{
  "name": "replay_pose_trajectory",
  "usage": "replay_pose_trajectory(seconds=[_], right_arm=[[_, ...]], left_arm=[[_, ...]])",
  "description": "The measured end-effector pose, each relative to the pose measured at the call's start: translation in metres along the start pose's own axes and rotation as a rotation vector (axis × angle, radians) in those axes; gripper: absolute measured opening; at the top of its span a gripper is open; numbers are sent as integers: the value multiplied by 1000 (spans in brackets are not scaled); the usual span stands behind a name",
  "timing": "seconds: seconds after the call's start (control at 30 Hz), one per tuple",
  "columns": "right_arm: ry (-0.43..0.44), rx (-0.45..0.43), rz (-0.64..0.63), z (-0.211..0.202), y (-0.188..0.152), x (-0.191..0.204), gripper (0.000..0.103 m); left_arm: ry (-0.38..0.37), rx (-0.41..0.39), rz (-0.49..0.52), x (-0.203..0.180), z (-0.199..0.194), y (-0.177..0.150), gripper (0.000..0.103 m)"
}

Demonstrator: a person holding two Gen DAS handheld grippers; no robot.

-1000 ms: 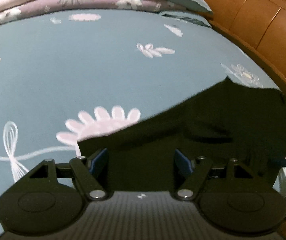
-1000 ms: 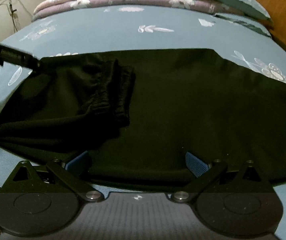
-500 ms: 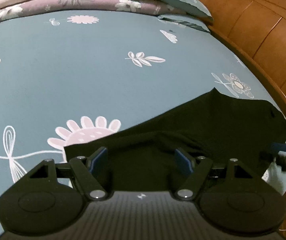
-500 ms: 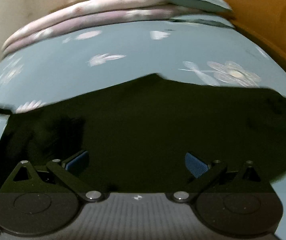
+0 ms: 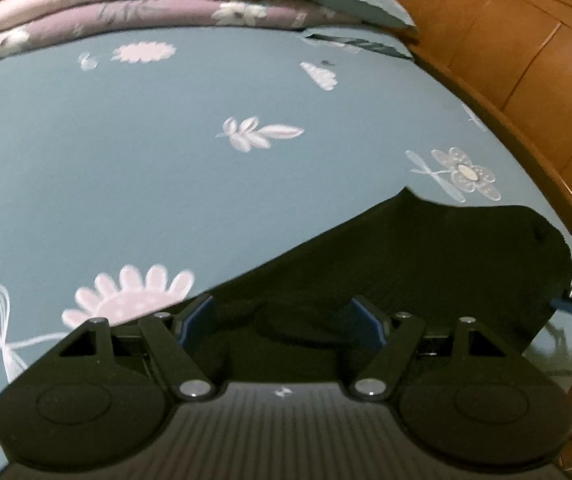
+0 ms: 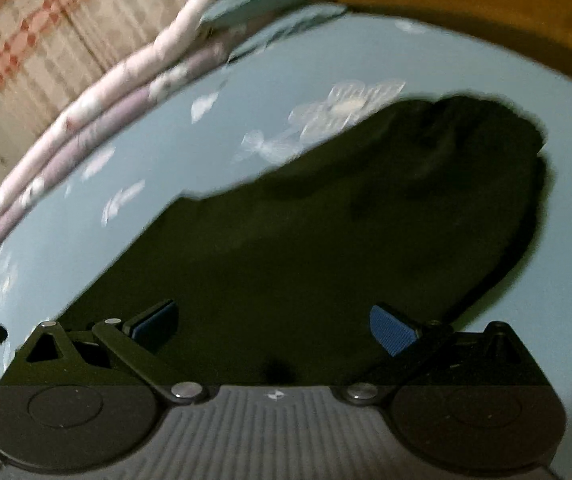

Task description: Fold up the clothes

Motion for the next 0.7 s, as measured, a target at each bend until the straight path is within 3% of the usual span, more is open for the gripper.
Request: replay_pose_trajectory(seconds=[0.17, 0.3, 0.47, 0.7], right_arm=[[18, -79, 108, -4, 39, -45, 103], [75, -62, 221, 13, 40, -72, 103], [92, -64, 225, 3, 41, -75, 103], [51, -166, 247, -34, 61, -101, 103]], left_arm=[[7, 2, 29, -19, 0, 12, 74], [17, 24, 45, -31, 5, 15, 74], [26, 42, 61, -43, 9, 19, 74], [27, 46, 79, -49, 10, 23, 75]])
Point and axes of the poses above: each gripper's, at about its wrist camera, not at the fingertips, and z roughly the way its jaws point, x to its left, y to its top, the point moved 9 cm from there along z, roughly the way its jaws point, and after that the axes turned 12 degrees about x, right-handed, at the moved point
